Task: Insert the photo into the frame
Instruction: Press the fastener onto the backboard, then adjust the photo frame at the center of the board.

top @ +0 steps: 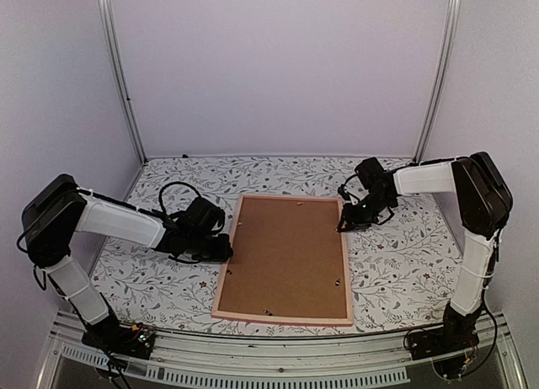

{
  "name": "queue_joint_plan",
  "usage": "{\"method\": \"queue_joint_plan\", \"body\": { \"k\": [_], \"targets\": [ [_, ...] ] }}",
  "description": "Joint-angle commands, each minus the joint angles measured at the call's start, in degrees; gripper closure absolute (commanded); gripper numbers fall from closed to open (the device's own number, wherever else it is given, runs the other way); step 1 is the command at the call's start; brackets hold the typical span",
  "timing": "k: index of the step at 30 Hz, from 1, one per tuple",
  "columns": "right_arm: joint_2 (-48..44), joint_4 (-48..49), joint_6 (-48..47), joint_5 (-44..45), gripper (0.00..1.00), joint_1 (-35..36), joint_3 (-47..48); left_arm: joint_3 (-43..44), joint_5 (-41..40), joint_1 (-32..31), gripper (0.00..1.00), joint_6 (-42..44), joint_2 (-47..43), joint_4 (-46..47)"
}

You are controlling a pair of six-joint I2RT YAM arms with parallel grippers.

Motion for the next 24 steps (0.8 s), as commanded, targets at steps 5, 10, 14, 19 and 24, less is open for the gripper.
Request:
{"method": "queue_joint_plan", "body": {
  "k": [5, 10, 14, 19, 24],
  "targets": [
    [2.4, 1.3, -2.2, -3.4, 0.63, -1.7, 2.4, -1.4, -0.8, -0.3, 0.97, 1.4, 0.0, -3.0],
    [2.9, 1.3, -0.3, -5.3, 0.57, -1.7, 3.4, -1.9, -0.5, -1.3, 0.97, 0.4, -1.4, -2.8],
    [3.1, 1.2, 1.7, -4.8, 0.57, -1.7, 3.9, -2.2, -0.6, -3.0, 0.96, -1.0, -2.9, -2.5],
    [4.6, 0.1, 2.5, -8.1, 0.56, -1.7, 6.5, -2.7, -0.6, -4.7, 0.96, -2.3, -3.5, -1.1],
    [6.7, -1.5, 2.8, -8.9, 0.56, -1.7, 9.9, -2.1, -1.3, -6.6, 0.94, -2.7, -3.7, -0.9]
  ]
}}
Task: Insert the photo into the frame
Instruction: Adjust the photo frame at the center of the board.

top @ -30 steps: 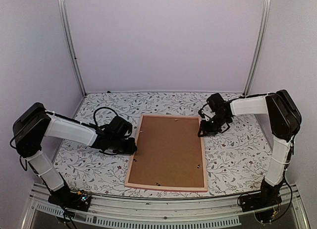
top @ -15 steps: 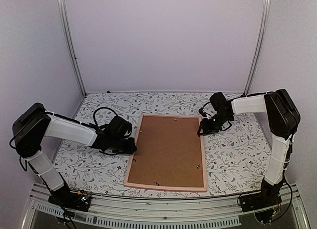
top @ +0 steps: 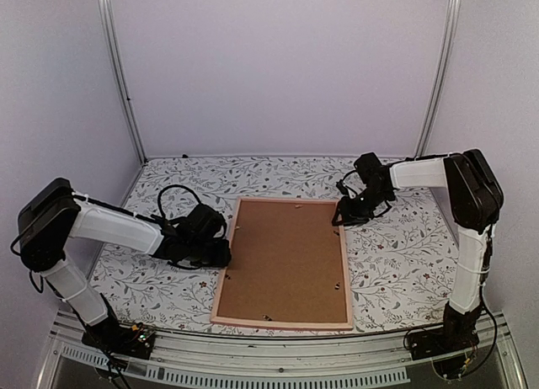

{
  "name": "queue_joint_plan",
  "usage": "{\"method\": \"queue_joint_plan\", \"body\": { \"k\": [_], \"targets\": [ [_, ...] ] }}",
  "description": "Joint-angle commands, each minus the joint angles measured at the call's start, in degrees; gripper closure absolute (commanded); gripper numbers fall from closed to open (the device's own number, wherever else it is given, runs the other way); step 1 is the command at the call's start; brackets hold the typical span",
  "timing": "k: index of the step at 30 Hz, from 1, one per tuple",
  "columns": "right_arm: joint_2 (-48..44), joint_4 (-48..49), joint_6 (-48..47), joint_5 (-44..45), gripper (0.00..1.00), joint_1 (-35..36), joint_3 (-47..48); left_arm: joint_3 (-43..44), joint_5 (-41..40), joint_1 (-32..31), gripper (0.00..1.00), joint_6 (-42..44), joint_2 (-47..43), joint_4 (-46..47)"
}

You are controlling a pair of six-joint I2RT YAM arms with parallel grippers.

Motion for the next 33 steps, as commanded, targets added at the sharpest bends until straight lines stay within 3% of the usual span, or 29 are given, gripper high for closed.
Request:
{"method": "queue_joint_plan", "body": {
  "k": [1, 13, 25, 33],
  "targets": [
    [2.5, -0.1, 0.8, -2.8, 0.56, -0.1, 4.5, -0.1, 2.1, -3.2, 0.94, 0.2, -1.3, 0.6],
    [7.6, -6.5, -0.8, 2.8, 0.49, -0.2, 13.3, 0.8, 2.4, -7.1, 0.84, -1.2, -2.0, 1.8],
    [-4.2, -4.9, 1.3, 6.5, 0.3, -0.2, 0.7, 2.0, -2.0, -7.2, 0.68, -1.6, -1.9, -2.4],
    [-8.2, -4.0, 1.5, 5.1, 0.37, -0.2, -4.8, 2.9, -2.8, -7.2, 0.65, -1.2, -1.4, -3.3]
  ]
}}
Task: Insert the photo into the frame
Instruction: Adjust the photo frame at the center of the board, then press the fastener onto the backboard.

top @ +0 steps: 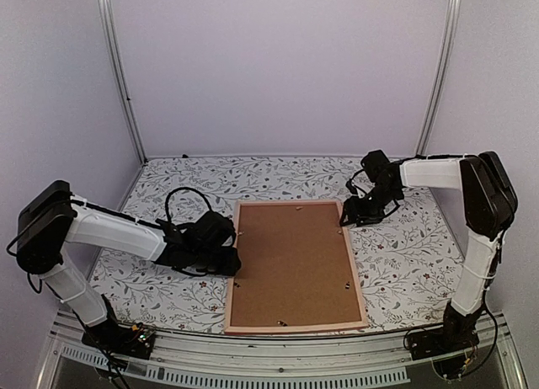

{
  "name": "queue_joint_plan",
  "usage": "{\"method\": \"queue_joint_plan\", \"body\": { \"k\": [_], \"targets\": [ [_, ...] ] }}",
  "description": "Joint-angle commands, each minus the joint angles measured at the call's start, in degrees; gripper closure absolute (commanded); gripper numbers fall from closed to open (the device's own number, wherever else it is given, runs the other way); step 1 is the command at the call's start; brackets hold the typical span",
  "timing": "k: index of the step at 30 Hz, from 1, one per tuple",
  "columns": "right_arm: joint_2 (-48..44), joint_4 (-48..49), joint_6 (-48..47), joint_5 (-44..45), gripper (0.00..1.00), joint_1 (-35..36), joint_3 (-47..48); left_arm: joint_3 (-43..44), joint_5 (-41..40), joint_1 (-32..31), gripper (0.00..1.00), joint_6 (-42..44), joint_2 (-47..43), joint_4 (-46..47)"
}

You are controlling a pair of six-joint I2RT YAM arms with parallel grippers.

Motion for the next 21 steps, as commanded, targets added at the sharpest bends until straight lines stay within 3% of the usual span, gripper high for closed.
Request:
{"method": "queue_joint_plan", "body": {
  "k": [1, 21],
  "targets": [
    [-2.1, 1.7, 0.5, -0.9, 0.39, 0.1, -2.6, 2.1, -0.5, -0.8, 0.64, 1.0, -0.5, -0.8],
    [0.1, 2.9, 1.5, -0.5, 0.48, 2.1, -3.9, 3.1, 0.1, -0.8, 0.64, 2.0, 2.1, -0.6]
  ]
}}
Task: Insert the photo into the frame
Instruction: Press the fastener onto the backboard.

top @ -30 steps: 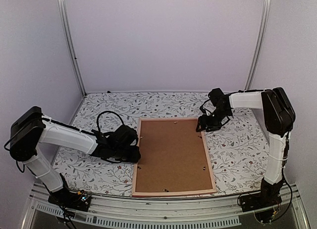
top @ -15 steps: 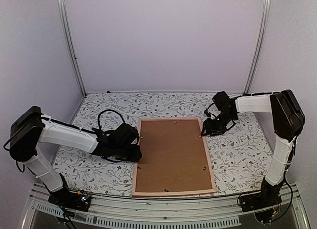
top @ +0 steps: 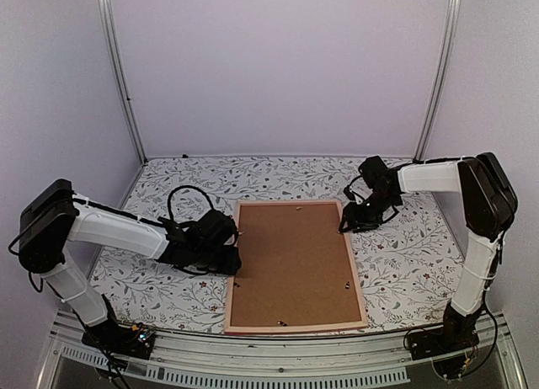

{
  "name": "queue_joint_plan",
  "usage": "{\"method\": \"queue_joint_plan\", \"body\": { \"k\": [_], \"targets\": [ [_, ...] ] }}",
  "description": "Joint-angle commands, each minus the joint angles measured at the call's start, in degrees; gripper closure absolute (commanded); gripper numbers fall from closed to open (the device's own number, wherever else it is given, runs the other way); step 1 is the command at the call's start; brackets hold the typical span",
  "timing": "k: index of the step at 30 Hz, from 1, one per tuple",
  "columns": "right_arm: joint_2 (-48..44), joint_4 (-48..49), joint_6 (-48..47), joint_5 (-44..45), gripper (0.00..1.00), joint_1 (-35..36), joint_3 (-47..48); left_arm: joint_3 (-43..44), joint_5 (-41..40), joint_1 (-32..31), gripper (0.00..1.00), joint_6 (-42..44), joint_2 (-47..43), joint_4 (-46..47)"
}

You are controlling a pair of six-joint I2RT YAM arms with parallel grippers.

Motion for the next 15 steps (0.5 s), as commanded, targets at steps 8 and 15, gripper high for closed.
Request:
{"method": "queue_joint_plan", "body": {
  "k": [8, 15],
  "targets": [
    [1.6, 0.3, 0.4, 2.0, 0.5, 1.4, -0.3, 1.2, 0.7, -0.7, 0.64, 0.8, 1.5, 1.5],
    [2.5, 0.9, 1.1, 2.2, 0.57, 1.6, 0.1, 1.1, 0.8, -0.8, 0.65, 0.9, 1.8, 1.8]
  ]
}}
